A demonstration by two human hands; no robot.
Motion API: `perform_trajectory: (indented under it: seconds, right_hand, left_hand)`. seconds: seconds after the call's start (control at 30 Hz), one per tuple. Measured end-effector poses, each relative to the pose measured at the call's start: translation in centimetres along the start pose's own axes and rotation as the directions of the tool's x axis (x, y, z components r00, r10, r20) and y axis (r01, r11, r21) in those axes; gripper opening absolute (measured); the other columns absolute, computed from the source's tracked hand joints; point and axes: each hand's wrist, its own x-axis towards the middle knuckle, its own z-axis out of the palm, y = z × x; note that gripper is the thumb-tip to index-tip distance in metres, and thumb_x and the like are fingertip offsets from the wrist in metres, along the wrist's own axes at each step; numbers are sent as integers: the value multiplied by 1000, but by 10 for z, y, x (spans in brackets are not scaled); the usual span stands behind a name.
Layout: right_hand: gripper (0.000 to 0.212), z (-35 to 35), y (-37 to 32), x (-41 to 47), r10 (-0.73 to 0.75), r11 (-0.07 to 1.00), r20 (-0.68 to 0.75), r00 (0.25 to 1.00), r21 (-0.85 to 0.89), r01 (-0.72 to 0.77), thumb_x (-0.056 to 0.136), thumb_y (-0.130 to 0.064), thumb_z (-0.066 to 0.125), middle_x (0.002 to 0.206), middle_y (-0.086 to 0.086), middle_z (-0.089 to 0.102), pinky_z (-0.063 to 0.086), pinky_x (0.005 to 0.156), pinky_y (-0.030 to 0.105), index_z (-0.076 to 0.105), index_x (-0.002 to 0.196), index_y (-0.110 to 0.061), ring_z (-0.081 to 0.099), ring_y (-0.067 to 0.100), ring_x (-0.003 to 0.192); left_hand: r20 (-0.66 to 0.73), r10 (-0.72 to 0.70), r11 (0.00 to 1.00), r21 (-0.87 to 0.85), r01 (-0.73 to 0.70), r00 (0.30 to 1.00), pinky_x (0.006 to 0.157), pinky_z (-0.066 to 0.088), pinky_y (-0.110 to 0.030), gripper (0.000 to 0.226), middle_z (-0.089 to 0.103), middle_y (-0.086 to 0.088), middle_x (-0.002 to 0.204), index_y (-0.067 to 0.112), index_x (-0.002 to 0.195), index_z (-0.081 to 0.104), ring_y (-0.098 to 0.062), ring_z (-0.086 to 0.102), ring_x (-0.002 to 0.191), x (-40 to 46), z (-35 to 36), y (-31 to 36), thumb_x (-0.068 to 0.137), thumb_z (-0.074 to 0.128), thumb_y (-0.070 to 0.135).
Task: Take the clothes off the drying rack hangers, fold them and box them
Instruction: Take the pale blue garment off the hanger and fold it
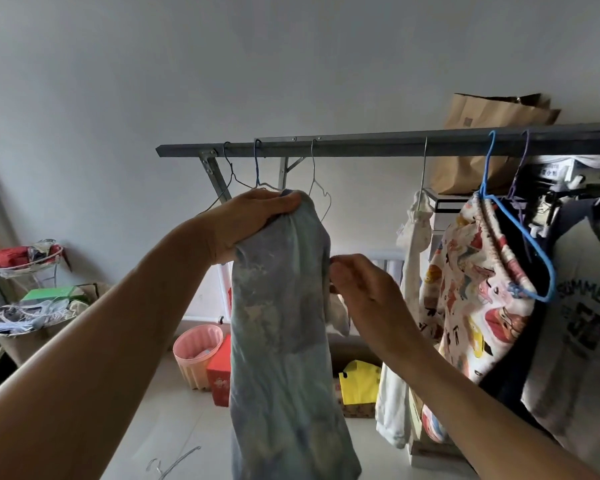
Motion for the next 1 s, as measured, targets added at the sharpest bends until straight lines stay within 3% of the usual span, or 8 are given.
perform_trajectory:
  seconds: [0.1, 0.3, 0.5, 0.6, 0.67, 0.77, 0.87, 1.0]
  right_hand:
    - [33, 1, 2, 5, 13, 998, 126, 992, 55, -20, 99, -36, 49, 123, -16, 64, 43, 106, 34, 57, 130, -27, 57, -2, 116]
    - [70, 3, -3, 14, 63, 987, 138, 989, 137, -82, 78, -57, 57, 135, -13, 55, 43, 103, 29, 39, 141, -35, 51, 1, 124]
    - [73, 15, -2, 22, 72, 996, 102, 992, 51, -78, 75, -62, 54, 130, -6, 56, 48, 93, 25, 38, 141, -35, 54, 7, 116]
    - [81, 21, -2, 23, 76, 997, 132, 988, 20, -80, 72, -65, 53, 136, -5, 51, 44, 87, 16, 37, 143, -30, 51, 10, 121]
    - [66, 21, 1, 23, 78, 996, 148, 986, 20, -82, 80, -63, 55, 132, -6, 55, 44, 88, 15, 46, 136, -29, 53, 6, 117]
    - [22, 13, 2, 24, 89, 991, 156, 984, 84, -103, 96, -34, 56, 110, 2, 68, 49, 79, 14, 64, 110, -20, 62, -2, 97]
    - [31, 3, 1, 23, 147, 985, 164, 975, 64, -159, 98, -28, 51, 109, 17, 69, 50, 85, 35, 69, 108, -5, 63, 24, 103]
    - [22, -14, 1, 26, 182, 975, 229, 956, 83, -206, 98, -26, 50, 104, -3, 72, 48, 86, 24, 70, 103, -20, 65, 13, 99]
  left_hand:
    - [-21, -18, 999, -29, 18, 1000, 52, 55, -23, 28, 64, -3, 63, 10, 81, 67, -13, 61, 54, 0, -1, 0, 96, 55, 31]
    - [6, -27, 999, -34, 27, 1000, 62, 56, -28, 26, 64, -6, 76, 12, 92, 65, -17, 62, 66, 2, -4, 1, 97, 52, 33]
    - [-105, 117, 975, 202, -94, 988, 66, 48, -26, 22, 58, -5, 80, 16, 87, 62, -16, 56, 72, 4, 7, 8, 99, 50, 30]
    - [-135, 161, 919, 382, -98, 978, 81, 49, -37, 27, 60, -14, 95, 9, 98, 63, -23, 58, 87, 7, 11, 12, 100, 50, 33]
    - [-122, 133, 928, 365, -80, 984, 82, 48, -37, 27, 60, -15, 96, 9, 98, 62, -24, 58, 87, 5, 11, 14, 100, 49, 32]
    - [-57, 84, 982, 172, -73, 995, 67, 48, -27, 24, 59, -6, 77, 15, 85, 61, -16, 57, 69, 0, 7, 14, 100, 50, 29]
    - [-15, 47, 998, 50, -46, 999, 63, 51, -23, 23, 60, -2, 74, 15, 84, 61, -12, 58, 65, -2, 0, 12, 100, 50, 28]
    - [-58, 94, 958, 278, -74, 994, 63, 48, -24, 19, 60, -1, 80, 18, 88, 63, -13, 59, 71, 0, -12, 10, 97, 54, 32]
